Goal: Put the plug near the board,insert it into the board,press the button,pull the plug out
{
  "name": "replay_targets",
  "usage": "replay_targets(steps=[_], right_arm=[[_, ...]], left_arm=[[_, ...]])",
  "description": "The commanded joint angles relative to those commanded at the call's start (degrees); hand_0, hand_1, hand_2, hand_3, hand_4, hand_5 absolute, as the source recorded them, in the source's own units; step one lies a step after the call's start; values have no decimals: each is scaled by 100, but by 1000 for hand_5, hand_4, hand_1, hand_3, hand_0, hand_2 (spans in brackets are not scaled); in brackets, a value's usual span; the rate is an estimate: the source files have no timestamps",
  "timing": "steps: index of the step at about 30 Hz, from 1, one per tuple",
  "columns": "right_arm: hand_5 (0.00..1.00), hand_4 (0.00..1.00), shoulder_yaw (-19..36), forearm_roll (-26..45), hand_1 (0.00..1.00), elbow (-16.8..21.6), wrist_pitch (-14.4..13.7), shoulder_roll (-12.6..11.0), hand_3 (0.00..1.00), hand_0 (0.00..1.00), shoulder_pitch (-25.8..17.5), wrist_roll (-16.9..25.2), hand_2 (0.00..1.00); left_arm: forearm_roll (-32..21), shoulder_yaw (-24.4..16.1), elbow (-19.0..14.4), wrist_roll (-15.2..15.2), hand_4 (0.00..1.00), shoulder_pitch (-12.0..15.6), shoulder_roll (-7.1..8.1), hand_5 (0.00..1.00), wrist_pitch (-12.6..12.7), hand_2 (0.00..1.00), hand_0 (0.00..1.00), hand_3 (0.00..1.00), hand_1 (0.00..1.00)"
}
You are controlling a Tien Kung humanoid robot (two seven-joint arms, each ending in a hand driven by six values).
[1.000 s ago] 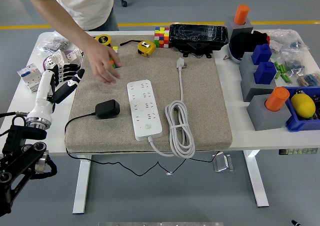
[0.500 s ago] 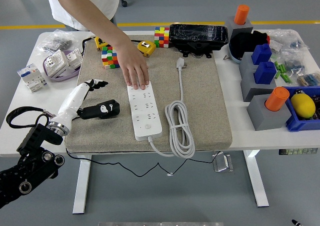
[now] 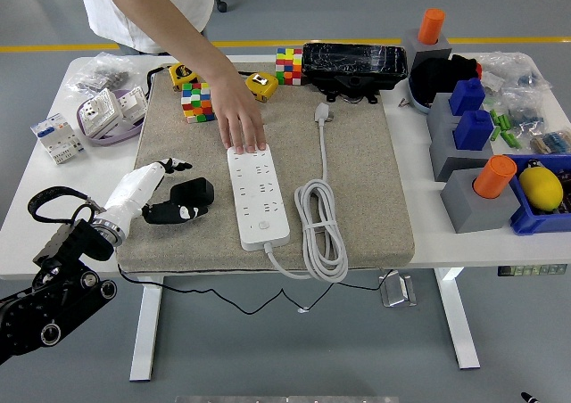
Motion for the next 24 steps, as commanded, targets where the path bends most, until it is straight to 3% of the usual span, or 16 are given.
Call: replay_targets(steps=[2, 3, 8, 9, 20, 21, 24], right_arm=[[506, 948, 5, -3, 647, 4, 1, 6, 558, 611, -4, 1, 665], [507, 949, 8, -4, 647, 6, 1, 8, 558, 611, -4, 2, 665], [507, 949, 30, -6, 647, 8, -1, 15, 558, 611, 5, 3, 665], [507, 950, 31, -8, 647, 8, 1, 15, 558, 611, 4, 2, 665], [508, 951, 35, -8, 647, 8, 0, 19, 559, 611, 6, 0, 665], [508, 951, 31, -9, 647, 9, 1, 20, 558, 611, 5, 1, 665], [508, 951, 27, -16, 647, 16, 0, 21, 558, 611, 13, 1, 665]], left_arm=[[-46, 28, 56, 19, 998, -27, -16, 310, 8, 751, 761, 724, 751], [-72, 31, 73, 27, 951, -35, -22, 207, 4, 611, 699, 600, 677], [-211, 28, 119, 20, 951, -76, -50, 207, -13, 611, 699, 600, 677], [-245, 35, 130, 8, 894, -89, -57, 221, -13, 581, 667, 565, 617], [-540, 56, 162, -23, 830, -181, -109, 219, -238, 576, 649, 561, 577], [-549, 59, 165, -31, 786, -186, -115, 212, -254, 556, 593, 551, 537], [-560, 65, 172, -55, 786, -204, -121, 212, -257, 556, 593, 551, 537]])
